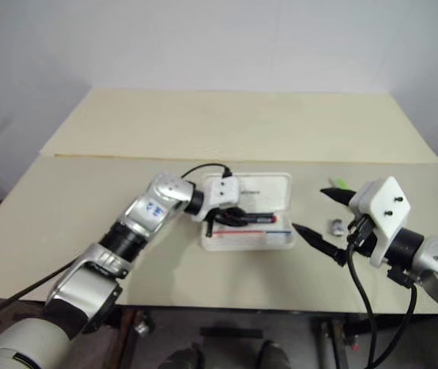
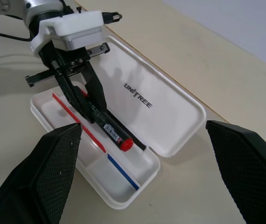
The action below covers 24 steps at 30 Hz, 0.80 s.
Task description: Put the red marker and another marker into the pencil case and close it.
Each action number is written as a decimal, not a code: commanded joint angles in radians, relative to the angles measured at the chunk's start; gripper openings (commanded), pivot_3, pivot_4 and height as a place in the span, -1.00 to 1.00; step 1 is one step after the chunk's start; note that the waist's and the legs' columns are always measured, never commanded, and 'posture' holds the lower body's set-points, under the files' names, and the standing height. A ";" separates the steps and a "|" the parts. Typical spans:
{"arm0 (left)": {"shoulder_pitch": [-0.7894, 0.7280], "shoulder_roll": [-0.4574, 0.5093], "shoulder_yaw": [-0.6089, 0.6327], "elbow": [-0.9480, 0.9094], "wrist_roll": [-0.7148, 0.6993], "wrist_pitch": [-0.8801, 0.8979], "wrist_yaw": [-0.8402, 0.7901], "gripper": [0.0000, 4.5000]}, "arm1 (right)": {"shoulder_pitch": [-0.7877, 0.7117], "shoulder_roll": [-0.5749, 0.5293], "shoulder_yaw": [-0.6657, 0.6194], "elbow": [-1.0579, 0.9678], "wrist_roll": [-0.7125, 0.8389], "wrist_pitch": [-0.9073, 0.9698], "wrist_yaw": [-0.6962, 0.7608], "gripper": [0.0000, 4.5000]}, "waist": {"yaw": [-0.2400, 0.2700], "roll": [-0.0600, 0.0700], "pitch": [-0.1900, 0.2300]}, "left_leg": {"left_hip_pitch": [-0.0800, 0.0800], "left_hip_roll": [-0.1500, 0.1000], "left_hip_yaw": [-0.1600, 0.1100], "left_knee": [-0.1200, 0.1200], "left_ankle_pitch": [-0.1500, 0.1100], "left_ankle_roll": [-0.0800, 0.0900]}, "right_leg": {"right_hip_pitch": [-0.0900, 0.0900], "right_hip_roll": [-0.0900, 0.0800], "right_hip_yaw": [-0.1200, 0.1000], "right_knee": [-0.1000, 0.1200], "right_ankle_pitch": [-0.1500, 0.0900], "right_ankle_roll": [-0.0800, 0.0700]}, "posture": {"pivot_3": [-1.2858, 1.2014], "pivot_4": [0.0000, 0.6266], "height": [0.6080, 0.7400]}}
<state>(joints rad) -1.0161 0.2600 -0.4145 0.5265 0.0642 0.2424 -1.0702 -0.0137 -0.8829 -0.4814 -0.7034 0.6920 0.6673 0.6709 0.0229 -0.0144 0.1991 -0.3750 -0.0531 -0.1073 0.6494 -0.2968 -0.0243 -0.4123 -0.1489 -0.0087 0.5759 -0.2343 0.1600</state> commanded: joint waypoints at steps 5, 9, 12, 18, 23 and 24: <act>-0.033 -0.011 0.000 0.048 0.053 -0.048 0.020 -0.75 | -0.003 0.010 -0.026 -0.041 0.023 -0.006 -0.030 1.00 | 0.003 0.000 0.000 | 0.000 0.000 0.000 0.001 0.000 0.001 | 0.000 0.000 0.000 0.000 0.000 0.000 | 0.03 -0.52 1.00; -0.032 -0.013 0.011 0.058 0.065 -0.048 0.031 -0.75 | 0.001 0.011 -0.024 -0.041 0.026 -0.009 -0.035 1.00 | 0.003 0.000 0.000 | 0.000 0.000 0.000 0.001 0.000 0.001 | 0.000 0.000 0.000 0.000 0.000 0.000 | 0.03 -0.52 1.00; -0.032 -0.008 0.011 0.062 0.069 -0.053 0.026 -0.41 | 0.000 0.011 -0.019 -0.038 0.026 -0.012 -0.037 1.00 | 0.003 0.000 0.000 | 0.000 0.000 0.000 0.001 0.000 0.001 | 0.000 0.000 0.000 0.000 0.000 0.000 | 0.03 -0.52 1.00; -0.025 -0.016 0.024 0.040 0.053 -0.056 0.015 0.39 | -0.010 0.010 -0.006 -0.028 0.025 -0.017 -0.036 1.00 | 0.004 0.000 0.000 | 0.000 0.000 0.000 0.001 0.000 0.001 | 0.001 0.000 0.000 0.000 0.000 0.000 | 0.03 -0.52 1.00; -0.008 -0.027 0.052 -0.036 -0.012 -0.055 -0.046 0.81 | -0.023 0.010 0.009 -0.009 0.021 -0.024 -0.029 1.00 | 0.003 0.000 0.000 | 0.000 0.000 0.000 0.001 0.000 0.001 | 0.001 0.000 0.000 0.000 0.000 0.000 | 0.03 -0.52 1.00; -0.006 -0.026 0.058 -0.053 -0.022 -0.046 -0.053 0.81 | -0.027 0.011 0.015 -0.003 0.019 -0.026 -0.027 1.00 | 0.003 0.000 0.000 | 0.000 0.000 0.000 0.001 0.000 0.000 | 0.000 0.000 0.000 0.000 0.000 0.001 | 0.03 -0.52 1.00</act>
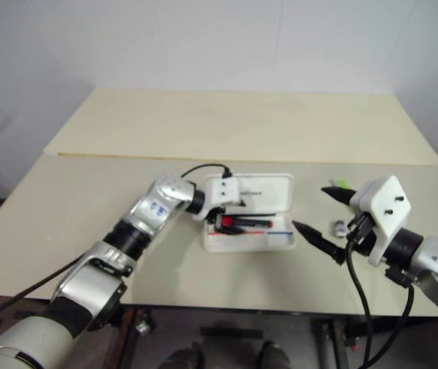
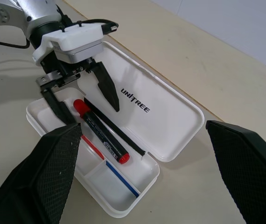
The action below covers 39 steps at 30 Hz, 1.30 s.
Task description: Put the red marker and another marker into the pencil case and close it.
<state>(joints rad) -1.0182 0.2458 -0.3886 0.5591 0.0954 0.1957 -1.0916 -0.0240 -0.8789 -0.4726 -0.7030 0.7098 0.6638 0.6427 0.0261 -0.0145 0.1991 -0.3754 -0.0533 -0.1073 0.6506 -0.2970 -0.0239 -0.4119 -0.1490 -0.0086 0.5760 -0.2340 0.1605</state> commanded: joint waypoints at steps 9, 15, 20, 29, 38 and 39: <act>0.007 0.052 0.131 -0.214 -0.168 0.046 -0.079 0.81 | -0.105 -0.015 0.015 0.092 0.050 0.042 -0.015 1.00 | -0.006 0.000 0.000 | 0.001 0.000 0.001 0.001 0.001 -0.002 | 0.000 0.000 0.001 0.000 0.000 0.000 | 0.03 -0.52 1.00; 0.023 0.196 0.229 -0.284 -0.271 0.079 -0.168 1.00 | -0.186 -0.159 0.073 0.313 -0.021 0.205 -0.003 1.00 | -0.004 0.000 0.000 | 0.002 0.000 0.001 0.001 0.000 0.000 | 0.000 0.000 0.002 0.005 0.000 -0.001 | 0.03 -0.52 1.00; 0.013 0.328 0.275 -0.248 -0.272 0.048 -0.201 1.00 | -0.365 -0.205 0.192 0.589 -0.100 0.308 -0.020 1.00 | -0.010 0.000 0.000 | 0.002 0.000 0.002 0.001 0.000 0.000 | -0.001 0.000 0.002 0.005 0.000 -0.001 | 0.03 -0.52 1.00; 0.005 0.374 0.299 -0.230 -0.262 0.018 -0.152 1.00 | -0.739 -0.131 0.407 1.075 -0.307 0.274 0.000 1.00 | -0.027 0.000 0.000 | 0.000 0.000 0.004 0.000 0.002 -0.004 | -0.003 0.000 0.004 0.004 0.000 0.000 | 0.03 -0.52 1.00; 0.047 0.399 0.306 -0.299 -0.276 0.060 -0.142 1.00 | -1.030 -0.041 0.547 1.488 -0.474 0.146 0.167 1.00 | -0.041 0.001 0.000 | -0.003 0.000 0.009 -0.002 0.002 -0.004 | -0.010 0.000 0.008 0.005 0.000 0.000 | 0.03 -0.52 1.00; 0.048 0.402 0.307 -0.302 -0.277 0.062 -0.140 1.00 | -1.057 -0.033 0.560 1.532 -0.495 0.126 0.183 1.00 | -0.044 0.001 0.000 | -0.004 0.000 0.010 -0.001 0.002 -0.004 | -0.013 0.000 0.009 0.007 0.000 0.000 | 0.03 -0.52 1.00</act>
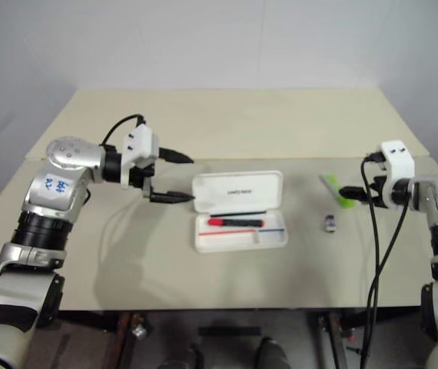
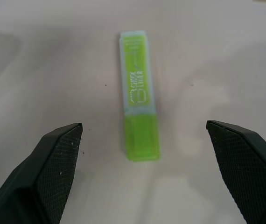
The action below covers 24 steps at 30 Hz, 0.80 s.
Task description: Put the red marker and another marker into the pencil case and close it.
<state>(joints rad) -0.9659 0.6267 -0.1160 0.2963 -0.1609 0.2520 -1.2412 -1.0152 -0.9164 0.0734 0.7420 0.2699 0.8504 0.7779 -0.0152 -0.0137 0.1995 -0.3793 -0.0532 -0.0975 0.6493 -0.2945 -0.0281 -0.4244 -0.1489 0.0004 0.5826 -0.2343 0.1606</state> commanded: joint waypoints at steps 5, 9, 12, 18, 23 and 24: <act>0.018 0.034 0.040 -0.073 -0.026 0.024 0.024 1.00 | -0.148 0.048 0.068 0.248 -0.161 -0.163 0.118 1.00 | -0.013 0.000 0.000 | -0.005 0.000 0.001 0.001 0.001 -0.001 | -0.006 0.000 0.002 0.003 0.000 0.000 | 0.03 -0.52 1.00; 0.041 0.044 0.051 -0.114 -0.034 0.049 0.031 1.00 | -0.171 0.078 0.084 0.332 -0.219 -0.221 0.146 1.00 | -0.015 0.000 0.000 | -0.007 0.000 0.001 0.002 0.001 -0.001 | -0.008 0.000 0.002 0.004 0.000 0.000 | 0.03 -0.52 1.00; 0.056 0.056 0.059 -0.139 -0.036 0.067 0.041 1.00 | -0.179 0.109 0.082 0.380 -0.255 -0.257 0.148 1.00 | -0.017 0.000 0.000 | -0.007 0.000 0.002 0.002 0.001 -0.002 | -0.011 0.000 0.003 0.005 0.000 0.000 | 0.03 -0.52 1.00; 0.078 0.067 0.063 -0.181 -0.046 0.094 0.055 1.00 | -0.179 0.164 0.063 0.440 -0.299 -0.323 0.129 1.00 | -0.021 0.000 0.000 | -0.007 0.000 0.004 0.003 0.001 -0.002 | -0.013 0.000 0.005 0.008 0.000 0.000 | 0.03 -0.52 1.00; 0.072 0.061 0.056 -0.186 -0.052 0.100 0.061 1.00 | -0.182 0.200 0.040 0.488 -0.314 -0.375 0.083 0.71 | -0.035 0.000 0.000 | -0.007 0.000 0.004 0.007 0.001 -0.003 | -0.012 0.001 0.006 0.011 0.000 0.000 | 0.03 -0.52 1.00; 0.071 0.059 0.054 -0.187 -0.052 0.101 0.060 1.00 | -0.183 0.205 0.032 0.496 -0.314 -0.381 0.075 0.56 | -0.039 0.000 0.000 | -0.007 0.000 0.004 0.008 0.002 -0.003 | -0.012 0.001 0.006 0.012 0.001 0.000 | 0.03 -0.52 1.00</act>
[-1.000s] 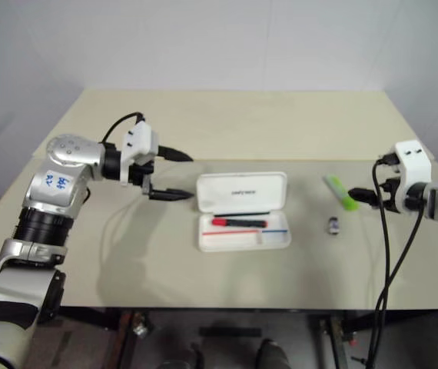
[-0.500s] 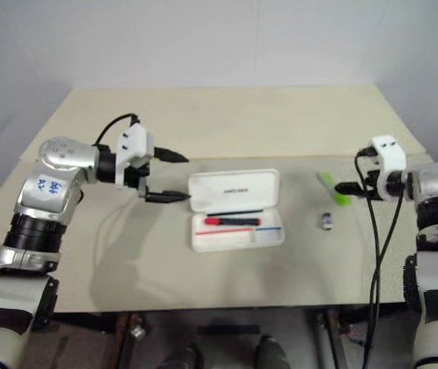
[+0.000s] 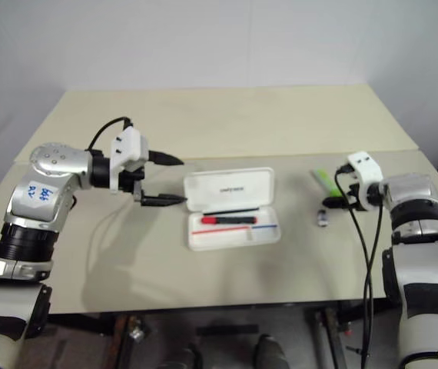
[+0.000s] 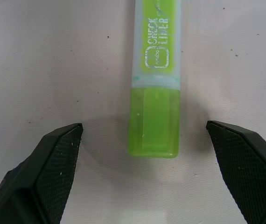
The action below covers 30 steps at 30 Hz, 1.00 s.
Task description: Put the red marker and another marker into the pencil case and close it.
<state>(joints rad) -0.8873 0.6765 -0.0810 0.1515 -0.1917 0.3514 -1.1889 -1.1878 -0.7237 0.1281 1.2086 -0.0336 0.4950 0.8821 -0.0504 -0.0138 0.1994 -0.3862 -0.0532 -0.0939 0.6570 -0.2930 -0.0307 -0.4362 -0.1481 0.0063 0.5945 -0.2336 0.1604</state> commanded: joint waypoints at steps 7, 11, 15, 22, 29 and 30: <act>-0.005 0.009 0.017 -0.055 -0.026 0.007 0.003 1.00 | -0.006 0.028 -0.032 0.049 -0.027 -0.031 -0.004 -0.49 | -0.005 0.000 0.000 | 0.002 0.000 -0.001 0.004 0.000 0.000 | 0.004 0.000 0.000 0.001 0.001 0.000 | 0.03 -0.52 1.00; -0.002 0.012 0.018 -0.057 -0.025 0.007 0.002 1.00 | -0.008 0.029 -0.033 0.051 -0.033 -0.031 -0.011 -0.52 | -0.005 0.000 0.000 | 0.002 0.000 -0.002 0.005 0.000 0.000 | 0.005 0.001 0.000 0.001 0.001 0.000 | 0.03 -0.52 1.00; 0.001 0.009 0.016 -0.057 -0.026 0.001 0.001 1.00 | -0.008 0.024 -0.043 0.042 -0.032 -0.044 -0.027 -0.52 | -0.005 0.000 0.000 | 0.002 0.000 -0.002 0.005 0.000 0.000 | 0.005 0.001 0.000 0.001 0.001 0.000 | 0.03 -0.52 1.00; -0.011 -0.007 0.006 -0.020 -0.020 -0.027 -0.007 1.00 | -0.041 -0.030 -0.079 -0.027 -0.010 -0.084 0.036 -0.52 | -0.004 0.000 0.000 | 0.002 0.000 -0.002 0.005 0.000 0.000 | 0.005 0.001 0.000 0.001 0.001 0.000 | 0.03 -0.52 1.00; -0.015 -0.031 -0.008 0.036 -0.017 -0.075 -0.027 1.00 | 0.067 -0.156 -0.098 -0.364 0.051 0.043 0.256 -0.52 | 0.001 0.003 0.002 | -0.001 0.000 -0.002 0.004 0.000 0.001 | 0.002 0.001 0.000 -0.001 0.001 0.001 | 0.03 -0.52 1.00; -0.016 -0.033 -0.008 0.042 -0.017 -0.080 -0.030 1.00 | 0.096 -0.173 -0.106 -0.430 0.067 0.073 0.274 -0.52 | 0.004 0.003 0.002 | -0.001 0.000 -0.002 0.003 -0.001 0.001 | 0.003 0.001 0.000 -0.001 0.001 0.001 | 0.03 -0.52 1.00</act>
<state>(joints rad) -0.8894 0.6386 -0.0994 0.1940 -0.1939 0.2921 -1.2135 -1.1051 -0.8651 0.0521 0.8677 0.0003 0.5290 1.1176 -0.0462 -0.0109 0.2011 -0.3875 -0.0535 -0.0958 0.6604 -0.2939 -0.0293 -0.4336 -0.1472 0.0063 0.5928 -0.2326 0.1610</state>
